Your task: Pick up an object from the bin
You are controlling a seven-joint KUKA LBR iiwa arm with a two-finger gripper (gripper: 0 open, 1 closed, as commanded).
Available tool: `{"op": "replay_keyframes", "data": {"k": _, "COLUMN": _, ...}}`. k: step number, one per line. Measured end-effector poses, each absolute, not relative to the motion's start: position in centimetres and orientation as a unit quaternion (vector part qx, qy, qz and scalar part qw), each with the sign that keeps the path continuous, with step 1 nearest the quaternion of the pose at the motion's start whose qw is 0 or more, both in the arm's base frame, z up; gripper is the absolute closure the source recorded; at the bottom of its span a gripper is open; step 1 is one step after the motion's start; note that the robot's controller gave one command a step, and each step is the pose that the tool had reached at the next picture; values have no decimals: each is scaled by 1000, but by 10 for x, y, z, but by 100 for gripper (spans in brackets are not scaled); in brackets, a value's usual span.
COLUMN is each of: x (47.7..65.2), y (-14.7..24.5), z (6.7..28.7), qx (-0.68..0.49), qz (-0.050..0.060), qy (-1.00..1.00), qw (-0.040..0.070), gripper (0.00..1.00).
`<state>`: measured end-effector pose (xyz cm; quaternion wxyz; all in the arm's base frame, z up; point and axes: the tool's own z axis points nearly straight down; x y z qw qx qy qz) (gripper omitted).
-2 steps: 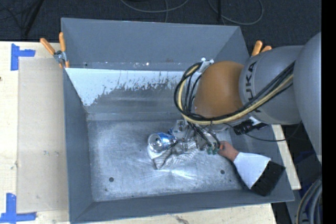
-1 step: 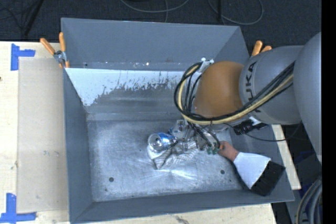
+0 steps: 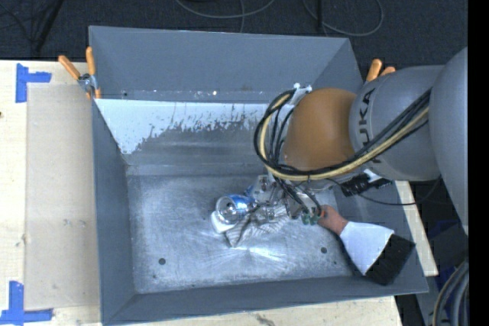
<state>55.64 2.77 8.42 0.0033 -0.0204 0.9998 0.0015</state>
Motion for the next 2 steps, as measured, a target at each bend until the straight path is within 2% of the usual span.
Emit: {"op": "replay_keyframes", "data": {"k": 2, "x": 555, "y": 27, "z": 107, "qx": -20, "qz": 0, "qy": 1000, "qw": 1, "gripper": 100}}
